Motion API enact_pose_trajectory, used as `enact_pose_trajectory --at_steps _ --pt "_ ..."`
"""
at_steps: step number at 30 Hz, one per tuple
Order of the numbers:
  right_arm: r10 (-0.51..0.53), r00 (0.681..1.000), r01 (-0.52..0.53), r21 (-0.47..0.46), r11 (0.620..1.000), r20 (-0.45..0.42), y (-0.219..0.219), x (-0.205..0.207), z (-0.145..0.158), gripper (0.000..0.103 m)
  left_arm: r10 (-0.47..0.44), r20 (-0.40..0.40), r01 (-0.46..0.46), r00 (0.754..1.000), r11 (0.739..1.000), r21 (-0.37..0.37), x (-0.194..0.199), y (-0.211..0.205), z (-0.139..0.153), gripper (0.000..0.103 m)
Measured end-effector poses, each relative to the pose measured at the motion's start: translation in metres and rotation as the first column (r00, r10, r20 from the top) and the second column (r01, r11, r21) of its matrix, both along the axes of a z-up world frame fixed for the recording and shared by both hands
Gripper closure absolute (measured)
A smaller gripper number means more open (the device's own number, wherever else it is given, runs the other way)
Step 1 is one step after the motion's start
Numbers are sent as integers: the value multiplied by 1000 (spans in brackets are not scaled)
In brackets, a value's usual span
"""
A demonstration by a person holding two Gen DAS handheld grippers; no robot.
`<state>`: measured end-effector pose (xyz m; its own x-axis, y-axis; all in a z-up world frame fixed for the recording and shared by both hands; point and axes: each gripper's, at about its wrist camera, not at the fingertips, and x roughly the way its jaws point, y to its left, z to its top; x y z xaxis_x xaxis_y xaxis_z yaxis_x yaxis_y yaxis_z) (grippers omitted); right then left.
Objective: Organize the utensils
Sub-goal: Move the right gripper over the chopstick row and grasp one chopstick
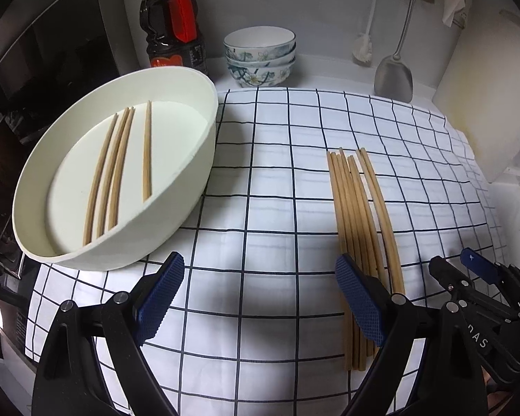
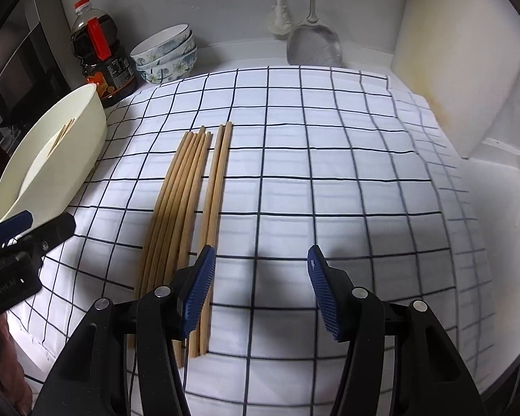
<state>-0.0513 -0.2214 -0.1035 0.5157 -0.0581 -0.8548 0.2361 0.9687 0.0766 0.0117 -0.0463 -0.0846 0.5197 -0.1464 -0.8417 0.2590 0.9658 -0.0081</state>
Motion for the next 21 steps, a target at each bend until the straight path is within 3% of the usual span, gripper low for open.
enact_pose_trajectory --at_steps 21 --pt "43 999 -43 6 999 -16 8 22 -30 50 3 -24 -3 1000 1000 11 8 -6 -20 16"
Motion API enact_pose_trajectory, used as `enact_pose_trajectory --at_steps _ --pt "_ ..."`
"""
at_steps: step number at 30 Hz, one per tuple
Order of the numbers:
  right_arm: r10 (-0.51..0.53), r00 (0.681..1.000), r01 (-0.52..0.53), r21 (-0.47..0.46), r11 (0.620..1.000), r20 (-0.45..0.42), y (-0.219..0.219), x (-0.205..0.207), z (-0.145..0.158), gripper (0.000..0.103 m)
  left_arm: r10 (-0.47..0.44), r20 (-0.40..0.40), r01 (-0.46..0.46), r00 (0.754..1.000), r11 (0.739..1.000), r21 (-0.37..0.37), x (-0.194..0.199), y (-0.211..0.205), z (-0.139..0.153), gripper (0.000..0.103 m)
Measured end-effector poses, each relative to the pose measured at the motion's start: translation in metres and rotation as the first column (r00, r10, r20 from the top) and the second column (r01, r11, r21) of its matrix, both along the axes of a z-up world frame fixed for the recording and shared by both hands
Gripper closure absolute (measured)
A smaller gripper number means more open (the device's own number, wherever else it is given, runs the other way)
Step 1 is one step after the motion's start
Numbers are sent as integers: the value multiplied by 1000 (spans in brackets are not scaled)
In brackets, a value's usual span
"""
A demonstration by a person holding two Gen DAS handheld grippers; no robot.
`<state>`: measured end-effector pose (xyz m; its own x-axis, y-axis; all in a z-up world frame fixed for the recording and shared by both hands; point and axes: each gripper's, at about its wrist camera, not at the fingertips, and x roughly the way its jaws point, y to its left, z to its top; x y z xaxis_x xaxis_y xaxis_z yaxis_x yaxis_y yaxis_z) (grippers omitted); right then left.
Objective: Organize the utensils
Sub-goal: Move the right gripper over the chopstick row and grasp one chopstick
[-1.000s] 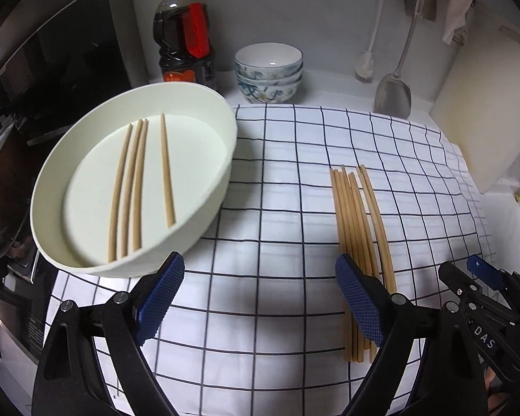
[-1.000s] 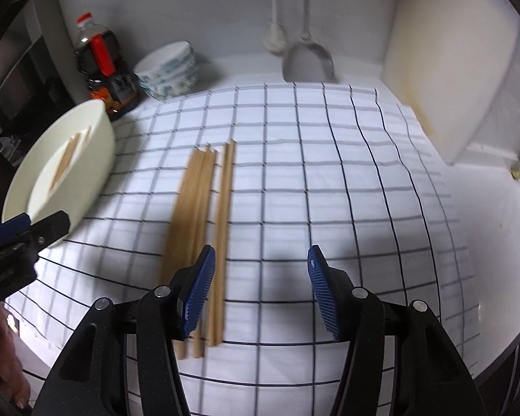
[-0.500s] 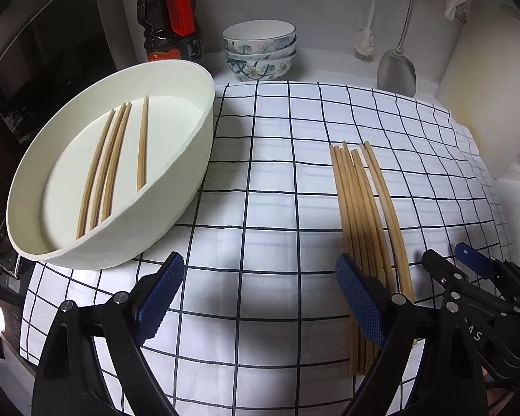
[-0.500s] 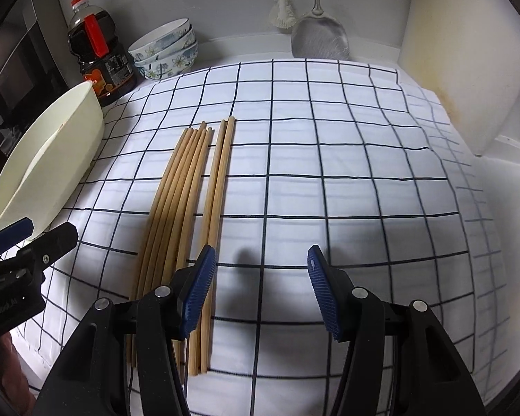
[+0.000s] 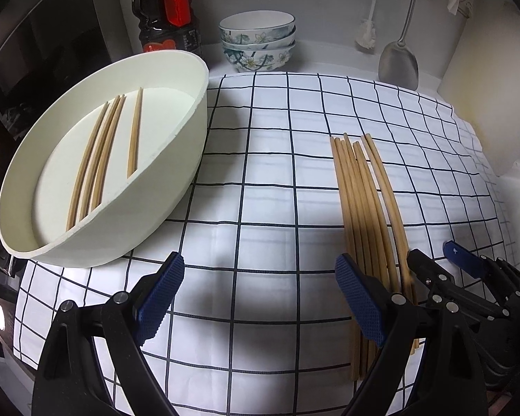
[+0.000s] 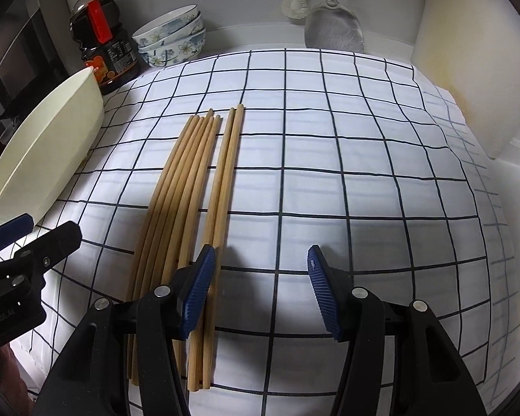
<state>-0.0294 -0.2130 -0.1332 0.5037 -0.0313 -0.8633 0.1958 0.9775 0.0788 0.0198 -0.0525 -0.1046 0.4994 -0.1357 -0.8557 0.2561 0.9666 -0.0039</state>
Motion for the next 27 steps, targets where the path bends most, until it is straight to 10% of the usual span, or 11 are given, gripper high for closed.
enact_pose_trajectory --at_steps 27 --pt "-3 999 6 -74 997 41 -25 -8 -7 52 -36 -28 37 999 999 18 0 -28 -28 16"
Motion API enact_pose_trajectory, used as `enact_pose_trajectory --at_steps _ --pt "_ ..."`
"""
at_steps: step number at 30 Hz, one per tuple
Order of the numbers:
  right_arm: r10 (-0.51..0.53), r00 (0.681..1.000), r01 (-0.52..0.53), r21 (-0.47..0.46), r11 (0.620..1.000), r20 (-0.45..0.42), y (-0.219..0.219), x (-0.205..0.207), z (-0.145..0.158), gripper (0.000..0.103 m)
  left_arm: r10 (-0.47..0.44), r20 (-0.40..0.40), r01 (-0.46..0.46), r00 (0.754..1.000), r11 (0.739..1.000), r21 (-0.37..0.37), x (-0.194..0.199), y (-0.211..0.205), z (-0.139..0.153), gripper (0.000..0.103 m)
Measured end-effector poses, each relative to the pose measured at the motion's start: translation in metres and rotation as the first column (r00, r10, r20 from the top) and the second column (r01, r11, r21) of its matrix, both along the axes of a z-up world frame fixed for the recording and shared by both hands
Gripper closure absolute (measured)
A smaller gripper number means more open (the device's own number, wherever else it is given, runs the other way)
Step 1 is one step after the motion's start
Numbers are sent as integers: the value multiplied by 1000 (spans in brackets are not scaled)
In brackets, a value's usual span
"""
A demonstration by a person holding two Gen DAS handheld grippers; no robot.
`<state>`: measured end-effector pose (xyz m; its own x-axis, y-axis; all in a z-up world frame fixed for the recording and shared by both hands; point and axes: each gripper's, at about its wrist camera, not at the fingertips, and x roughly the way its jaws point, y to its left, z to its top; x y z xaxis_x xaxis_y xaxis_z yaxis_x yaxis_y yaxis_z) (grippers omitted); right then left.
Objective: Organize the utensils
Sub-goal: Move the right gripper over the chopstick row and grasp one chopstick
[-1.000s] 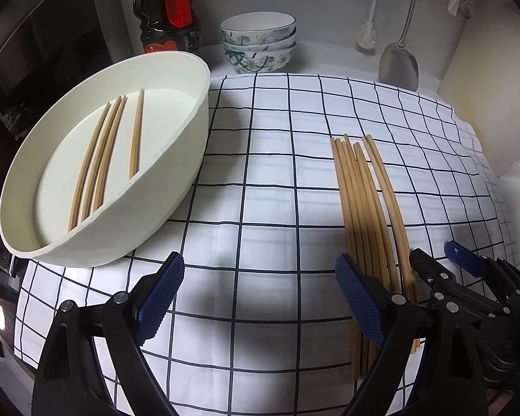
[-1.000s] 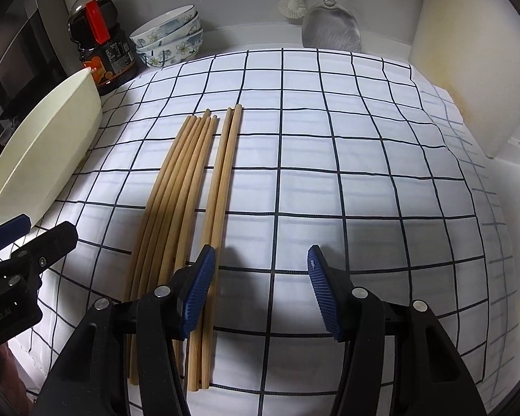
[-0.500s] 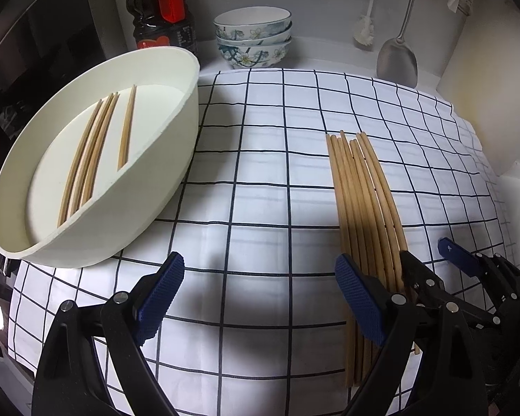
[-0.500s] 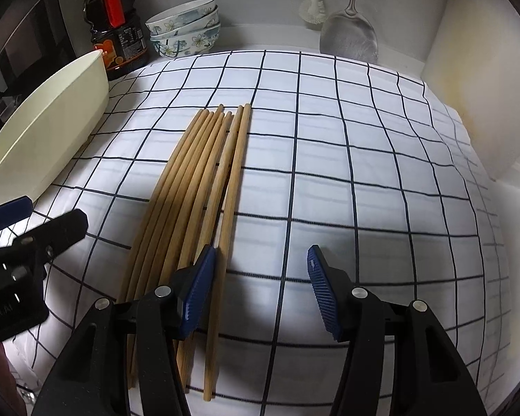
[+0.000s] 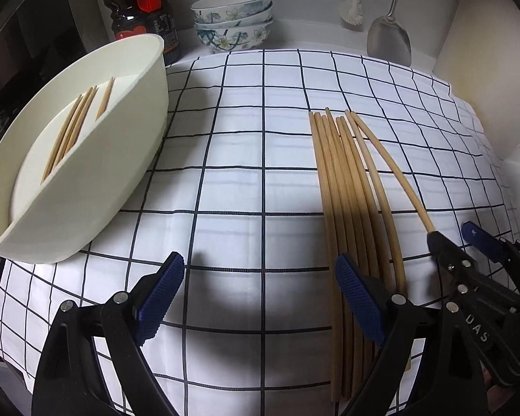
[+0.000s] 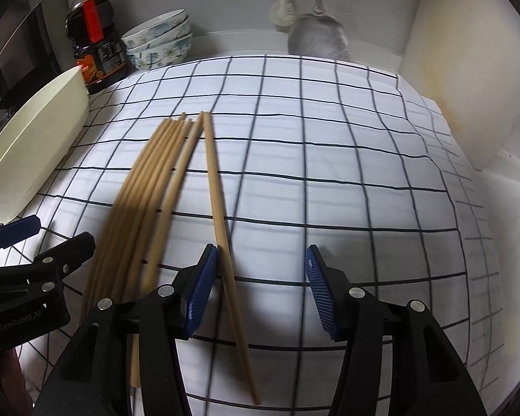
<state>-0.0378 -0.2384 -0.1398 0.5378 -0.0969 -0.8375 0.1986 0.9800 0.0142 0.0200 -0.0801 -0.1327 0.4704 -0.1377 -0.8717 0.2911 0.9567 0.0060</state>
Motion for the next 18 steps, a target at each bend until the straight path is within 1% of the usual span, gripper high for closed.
enact_pose_trajectory --at_steps 6,11,12,13,15,18 --pt "-4 1000 4 3 1000 3 -5 -3 -1 52 0 6 0 1000 1000 6 -2 -4 -3 16" --pt "0 1000 0 4 1000 4 -3 -2 0 52 17 -4 -17 1000 1000 -8 2 -2 -7 14" --pt "2 1000 -2 4 1000 4 -3 -2 0 52 16 -11 -16 1000 1000 -5 3 -3 -8 15" --pt "5 1000 -5 4 1000 3 -2 -2 0 52 15 -13 -15 1000 1000 10 3 -5 -10 14" --pt "17 1000 -17 3 1000 2 0 -1 0 52 14 -1 -14 1000 1000 15 2 -6 -10 14" --pt "31 1000 -31 -3 1000 4 2 3 0 52 24 -14 -24 1000 1000 -1 7 -6 -11 14"
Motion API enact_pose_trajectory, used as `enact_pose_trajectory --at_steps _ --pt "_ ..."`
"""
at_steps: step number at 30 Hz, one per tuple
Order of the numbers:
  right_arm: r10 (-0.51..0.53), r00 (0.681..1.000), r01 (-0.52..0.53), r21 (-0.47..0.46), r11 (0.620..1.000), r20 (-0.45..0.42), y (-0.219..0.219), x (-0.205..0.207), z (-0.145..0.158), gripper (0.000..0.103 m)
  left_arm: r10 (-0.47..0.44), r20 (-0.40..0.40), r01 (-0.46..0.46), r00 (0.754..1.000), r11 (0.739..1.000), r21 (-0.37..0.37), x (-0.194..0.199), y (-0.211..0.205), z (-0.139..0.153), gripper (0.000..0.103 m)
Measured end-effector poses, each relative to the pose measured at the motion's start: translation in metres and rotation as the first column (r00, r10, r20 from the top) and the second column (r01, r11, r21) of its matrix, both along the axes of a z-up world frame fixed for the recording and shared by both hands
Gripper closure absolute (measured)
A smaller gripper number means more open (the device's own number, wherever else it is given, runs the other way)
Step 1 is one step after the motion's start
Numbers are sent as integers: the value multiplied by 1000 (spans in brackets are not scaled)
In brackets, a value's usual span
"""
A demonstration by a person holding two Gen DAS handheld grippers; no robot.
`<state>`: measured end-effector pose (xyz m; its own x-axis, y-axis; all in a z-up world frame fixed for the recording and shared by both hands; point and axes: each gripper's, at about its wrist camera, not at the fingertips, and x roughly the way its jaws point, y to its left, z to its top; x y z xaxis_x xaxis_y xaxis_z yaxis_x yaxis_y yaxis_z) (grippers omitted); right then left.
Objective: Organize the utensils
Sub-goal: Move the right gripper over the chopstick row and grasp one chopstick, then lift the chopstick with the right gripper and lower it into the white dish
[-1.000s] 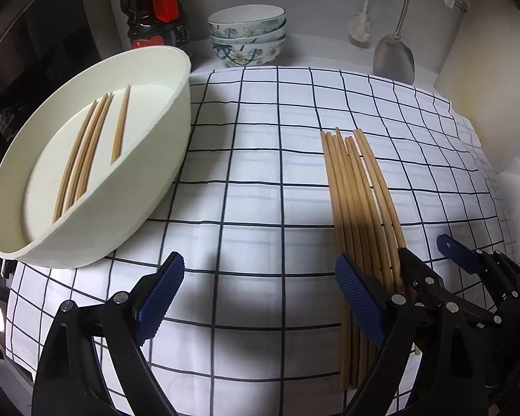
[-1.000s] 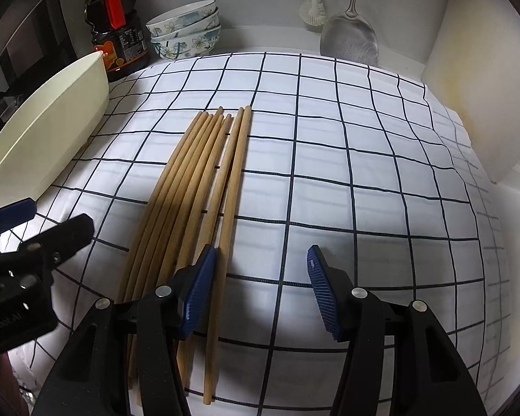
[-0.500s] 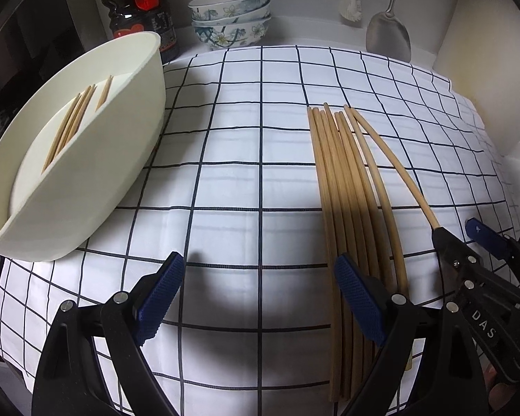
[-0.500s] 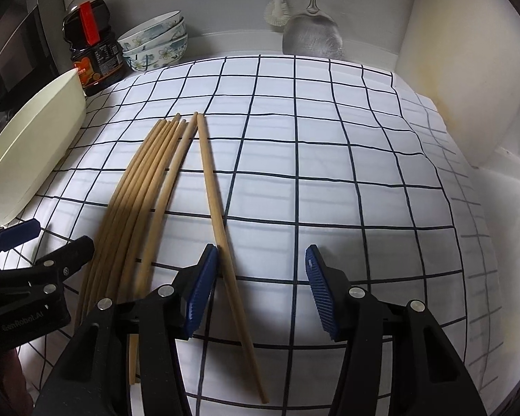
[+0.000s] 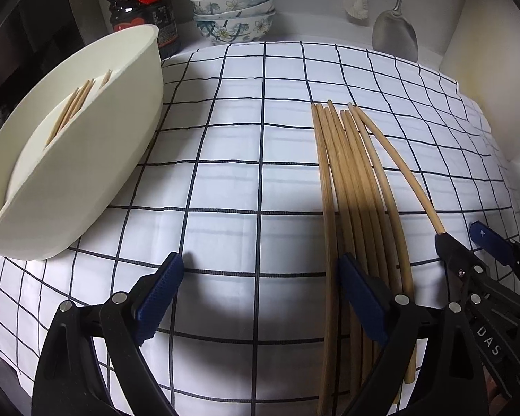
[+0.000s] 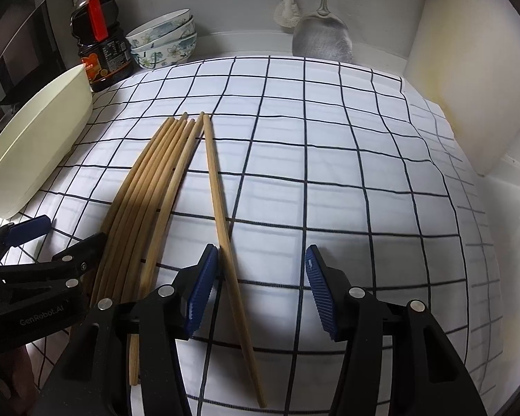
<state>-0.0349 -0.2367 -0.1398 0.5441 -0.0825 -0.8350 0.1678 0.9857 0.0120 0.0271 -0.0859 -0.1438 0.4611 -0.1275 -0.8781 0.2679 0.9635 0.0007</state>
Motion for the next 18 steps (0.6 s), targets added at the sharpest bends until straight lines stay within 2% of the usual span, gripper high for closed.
enact_pose_trajectory --at_steps 8,10,13,15,16,17,18 --pt "62 998 -62 -8 998 13 3 21 -1 52 5 28 -5 1000 1000 9 12 -10 0 15" --pt "77 997 -77 -4 997 14 4 25 -1 52 12 30 -12 999 1000 -6 14 -10 1 19" --pt "98 995 -98 -4 995 14 4 26 -1 57 -7 45 8 999 1000 -9 14 -14 4 35" --pt "104 994 -104 0 995 15 5 25 -1 62 -35 48 36 998 999 -16 11 -19 6 55" --pt "109 994 -109 0 994 15 5 25 -1 67 -45 50 46 998 999 -15 10 -21 6 61" --pt "112 994 -112 0 994 15 6 24 0 69 -57 52 58 997 998 -15 8 -24 7 74" --pt "114 993 -114 2 993 15 6 24 0 76 -66 53 67 996 998 -15 7 -26 7 83"
